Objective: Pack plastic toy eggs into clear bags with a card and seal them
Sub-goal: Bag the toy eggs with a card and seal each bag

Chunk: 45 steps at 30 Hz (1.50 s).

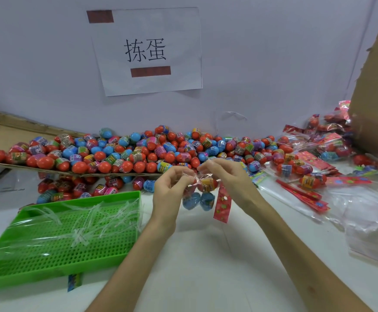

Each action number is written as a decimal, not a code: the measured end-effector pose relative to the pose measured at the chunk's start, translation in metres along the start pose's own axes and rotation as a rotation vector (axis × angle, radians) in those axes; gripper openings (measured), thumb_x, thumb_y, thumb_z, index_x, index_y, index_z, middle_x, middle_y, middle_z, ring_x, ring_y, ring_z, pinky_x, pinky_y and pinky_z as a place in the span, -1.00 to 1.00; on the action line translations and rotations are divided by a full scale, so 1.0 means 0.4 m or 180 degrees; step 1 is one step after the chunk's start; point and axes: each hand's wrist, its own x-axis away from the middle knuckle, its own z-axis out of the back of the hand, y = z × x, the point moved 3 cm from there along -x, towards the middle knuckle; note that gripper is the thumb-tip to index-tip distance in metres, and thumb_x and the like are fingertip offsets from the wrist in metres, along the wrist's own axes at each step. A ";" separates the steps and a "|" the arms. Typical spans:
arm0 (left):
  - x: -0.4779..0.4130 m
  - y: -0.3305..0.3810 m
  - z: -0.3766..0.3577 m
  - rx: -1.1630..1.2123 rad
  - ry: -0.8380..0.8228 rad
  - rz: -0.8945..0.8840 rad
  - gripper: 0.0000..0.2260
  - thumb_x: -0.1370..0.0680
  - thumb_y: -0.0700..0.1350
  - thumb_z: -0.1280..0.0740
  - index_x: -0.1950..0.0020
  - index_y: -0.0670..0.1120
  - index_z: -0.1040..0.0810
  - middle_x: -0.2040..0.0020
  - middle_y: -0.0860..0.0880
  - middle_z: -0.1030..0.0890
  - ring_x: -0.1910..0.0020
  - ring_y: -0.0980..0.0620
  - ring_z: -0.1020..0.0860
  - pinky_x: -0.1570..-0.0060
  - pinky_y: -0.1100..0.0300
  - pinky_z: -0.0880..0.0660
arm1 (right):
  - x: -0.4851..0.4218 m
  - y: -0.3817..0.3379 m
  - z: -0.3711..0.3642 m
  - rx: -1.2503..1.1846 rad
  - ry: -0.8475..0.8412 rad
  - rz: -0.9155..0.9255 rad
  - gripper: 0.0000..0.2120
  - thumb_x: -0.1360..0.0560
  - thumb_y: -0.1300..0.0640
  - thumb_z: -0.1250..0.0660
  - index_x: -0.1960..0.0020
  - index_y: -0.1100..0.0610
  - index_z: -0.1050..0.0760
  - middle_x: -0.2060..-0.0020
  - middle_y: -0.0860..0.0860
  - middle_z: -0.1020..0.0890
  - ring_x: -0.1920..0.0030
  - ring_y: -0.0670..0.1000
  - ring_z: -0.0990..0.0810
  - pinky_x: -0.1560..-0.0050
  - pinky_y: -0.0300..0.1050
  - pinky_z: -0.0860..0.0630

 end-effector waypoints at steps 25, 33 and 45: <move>-0.003 -0.019 0.014 -0.0281 0.0220 0.0284 -0.75 -0.65 0.07 -0.34 0.04 -0.05 -0.72 0.21 -0.10 -0.72 0.30 0.06 -0.64 0.29 0.20 -0.57 | -0.005 0.018 0.042 0.0140 -0.0718 -0.0272 -0.95 -0.52 -0.05 -0.48 0.05 -0.13 -0.72 0.08 -0.19 -0.70 -0.03 -0.08 -0.69 -0.02 -0.04 -0.66; -0.020 -0.030 0.025 0.0334 0.0431 0.0772 -0.71 -0.72 0.10 -0.13 -0.15 0.00 -0.59 0.01 0.00 -0.76 0.14 -0.06 -0.74 0.07 -0.01 -0.60 | -0.020 0.056 0.244 -0.2528 0.0348 -0.0300 -0.77 -0.48 0.14 -0.43 -0.12 0.13 -0.69 -0.01 0.12 -0.72 0.05 0.03 -0.72 0.03 -0.15 -0.66; -0.016 -0.034 0.015 -0.0110 0.0372 0.0804 -0.73 -0.72 -0.03 -0.16 -0.15 -0.06 -0.64 0.00 -0.01 -0.75 0.13 -0.08 -0.74 0.07 -0.01 -0.61 | -0.032 0.111 0.224 -0.0366 0.0965 -0.0660 -0.73 -0.61 0.34 -0.24 0.00 0.12 -0.68 0.17 0.02 -0.75 0.23 -0.02 -0.70 0.18 -0.11 -0.59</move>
